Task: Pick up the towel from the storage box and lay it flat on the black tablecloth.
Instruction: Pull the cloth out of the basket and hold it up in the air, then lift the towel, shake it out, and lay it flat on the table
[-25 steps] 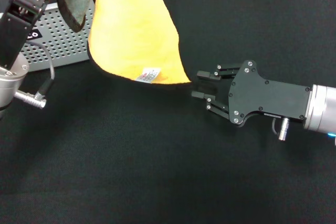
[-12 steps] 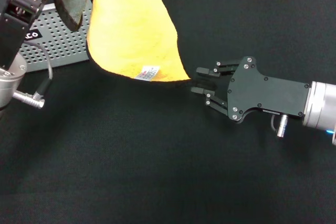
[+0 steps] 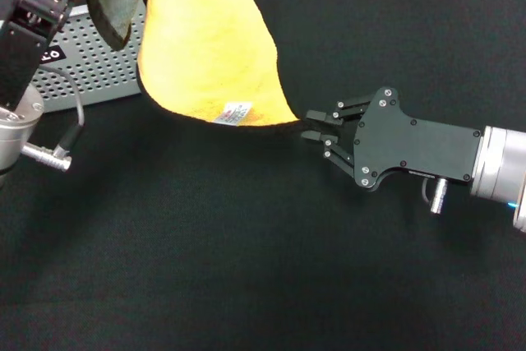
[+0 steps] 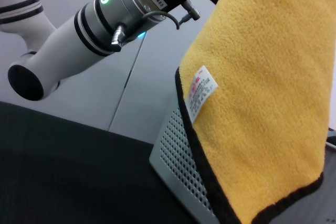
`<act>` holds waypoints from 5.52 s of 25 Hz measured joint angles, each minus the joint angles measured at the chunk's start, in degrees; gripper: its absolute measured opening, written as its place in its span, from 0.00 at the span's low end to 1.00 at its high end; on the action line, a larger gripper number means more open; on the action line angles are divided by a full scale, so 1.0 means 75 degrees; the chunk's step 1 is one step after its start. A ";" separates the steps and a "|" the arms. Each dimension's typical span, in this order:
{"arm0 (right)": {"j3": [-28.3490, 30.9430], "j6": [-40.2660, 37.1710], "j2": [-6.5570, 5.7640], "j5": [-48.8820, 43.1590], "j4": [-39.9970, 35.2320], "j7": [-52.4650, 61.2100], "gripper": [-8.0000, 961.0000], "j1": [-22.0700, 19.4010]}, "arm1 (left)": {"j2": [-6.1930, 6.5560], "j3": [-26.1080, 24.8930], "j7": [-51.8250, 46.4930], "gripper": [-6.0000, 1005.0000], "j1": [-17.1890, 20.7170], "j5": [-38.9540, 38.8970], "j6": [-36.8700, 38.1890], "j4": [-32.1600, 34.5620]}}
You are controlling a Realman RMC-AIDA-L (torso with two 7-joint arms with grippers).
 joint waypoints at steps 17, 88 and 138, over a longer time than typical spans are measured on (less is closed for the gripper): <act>-0.0009 0.0651 -0.0068 0.0596 -0.0556 -0.0852 0.01 -0.0467 | 0.0061 -0.0014 0.0091 0.06 0.0177 0.0073 -0.0614 -0.0579; -0.1019 -0.2999 -0.0210 0.0095 -0.6365 -0.0667 0.02 -0.1779 | -0.0019 0.0926 0.3879 0.73 0.0055 0.1115 -0.1742 -0.0675; -0.0129 -0.2932 -0.0224 0.0528 -0.7259 0.0132 0.02 -0.2119 | -0.0018 0.0933 0.4540 0.71 0.0542 0.1164 -0.2806 -0.1166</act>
